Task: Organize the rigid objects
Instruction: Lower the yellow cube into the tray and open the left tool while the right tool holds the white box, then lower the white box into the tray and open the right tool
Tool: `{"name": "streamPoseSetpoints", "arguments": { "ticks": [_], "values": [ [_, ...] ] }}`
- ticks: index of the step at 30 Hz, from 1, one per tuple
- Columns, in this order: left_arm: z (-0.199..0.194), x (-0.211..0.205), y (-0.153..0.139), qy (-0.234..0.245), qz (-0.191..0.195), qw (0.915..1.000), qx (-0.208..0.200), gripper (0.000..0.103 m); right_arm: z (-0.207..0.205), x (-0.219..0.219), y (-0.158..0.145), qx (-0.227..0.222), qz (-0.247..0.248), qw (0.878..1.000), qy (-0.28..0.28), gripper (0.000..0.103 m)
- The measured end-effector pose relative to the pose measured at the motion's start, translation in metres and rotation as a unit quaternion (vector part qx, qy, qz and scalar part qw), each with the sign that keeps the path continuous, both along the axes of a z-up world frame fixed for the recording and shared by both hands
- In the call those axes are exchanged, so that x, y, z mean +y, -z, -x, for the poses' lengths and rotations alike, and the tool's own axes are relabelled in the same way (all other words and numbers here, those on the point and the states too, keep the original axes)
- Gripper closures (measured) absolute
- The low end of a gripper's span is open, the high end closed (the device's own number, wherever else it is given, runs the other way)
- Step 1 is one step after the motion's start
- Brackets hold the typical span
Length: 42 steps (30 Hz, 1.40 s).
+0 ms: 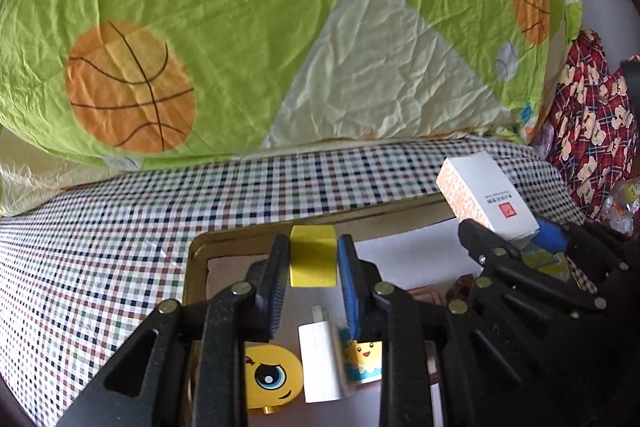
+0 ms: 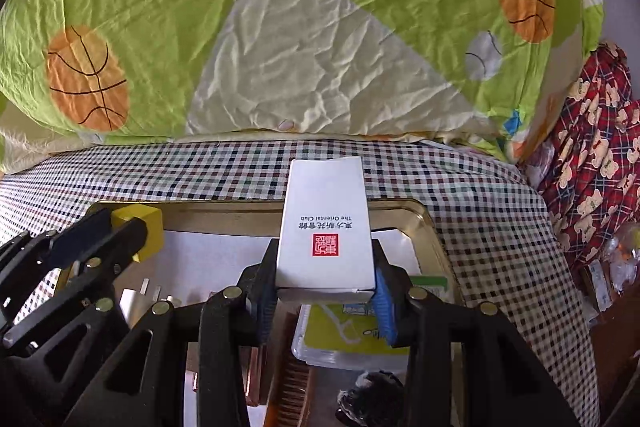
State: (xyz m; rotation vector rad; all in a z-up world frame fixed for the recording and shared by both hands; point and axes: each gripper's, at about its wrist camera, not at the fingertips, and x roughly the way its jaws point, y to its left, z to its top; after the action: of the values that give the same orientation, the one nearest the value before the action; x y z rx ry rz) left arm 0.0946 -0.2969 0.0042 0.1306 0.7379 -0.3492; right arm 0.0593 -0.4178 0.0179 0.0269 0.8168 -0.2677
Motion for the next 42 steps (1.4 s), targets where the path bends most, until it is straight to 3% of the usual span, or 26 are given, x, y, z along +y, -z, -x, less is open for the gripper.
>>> {"name": "streamPoseSetpoints", "arguments": {
  "ticks": [6, 10, 15, 16, 17, 19, 23, 27, 30, 33, 35, 39, 42],
  "values": [
    [-0.008, 0.003, 0.008, -0.009, -0.005, 0.9996, 0.026, 0.080, -0.003, 0.004, 0.002, 0.005, -0.004, 1.000, -0.016, 0.059],
    [-0.009, 0.010, 0.009, -0.019, -0.029, 0.9990, 0.028, 0.080, -0.007, 0.014, 0.008, 0.016, -0.004, 0.999, -0.035, 0.059],
    [-0.020, 0.015, 0.020, -0.031, -0.043, 0.9960, 0.072, 0.079, -0.010, 0.023, 0.011, 0.026, 0.007, 0.998, -0.050, 0.059],
    [-0.023, 0.015, 0.021, -0.031, -0.045, 0.9953, 0.080, 0.072, -0.010, 0.022, 0.011, 0.026, 0.007, 0.998, -0.050, 0.059],
    [-0.025, 0.013, 0.025, -0.029, -0.055, 0.9936, 0.094, 0.056, -0.010, 0.022, 0.011, 0.026, 0.006, 0.998, -0.051, 0.059],
    [-0.027, 0.011, 0.027, -0.034, -0.071, 0.9923, 0.095, 0.047, -0.010, 0.021, 0.012, 0.031, 0.017, 0.998, -0.043, 0.058],
    [-0.026, 0.011, 0.028, -0.008, -0.070, 0.9918, 0.107, 0.042, -0.003, 0.015, 0.012, 0.034, 0.020, 0.998, -0.039, 0.050],
    [-0.017, 0.015, 0.023, -0.015, -0.063, 0.9917, 0.112, 0.042, 0.012, 0.012, 0.007, 0.015, 0.037, 0.999, -0.025, 0.034],
    [-0.001, 0.018, 0.016, -0.031, -0.061, 0.9943, 0.082, 0.035, 0.023, 0.009, 0.003, 0.005, 0.039, 0.999, -0.021, 0.031],
    [0.018, 0.029, 0.003, -0.053, -0.045, 0.9972, 0.027, 0.021, 0.035, 0.005, -0.003, -0.010, 0.035, 0.999, -0.013, 0.022],
    [0.033, 0.037, -0.007, -0.078, -0.044, 0.9958, -0.019, 0.003, 0.042, 0.005, -0.005, -0.019, 0.038, 0.999, -0.012, 0.016],
    [0.074, 0.049, -0.021, -0.092, -0.039, 0.9868, -0.127, 0.001, 0.060, 0.009, -0.011, -0.048, 0.032, 0.998, -0.010, 0.012],
    [0.096, 0.054, -0.025, -0.103, -0.039, 0.9782, -0.176, 0.001, 0.074, 0.016, -0.011, -0.074, 0.022, 0.997, -0.001, 0.011]
  ]
}}
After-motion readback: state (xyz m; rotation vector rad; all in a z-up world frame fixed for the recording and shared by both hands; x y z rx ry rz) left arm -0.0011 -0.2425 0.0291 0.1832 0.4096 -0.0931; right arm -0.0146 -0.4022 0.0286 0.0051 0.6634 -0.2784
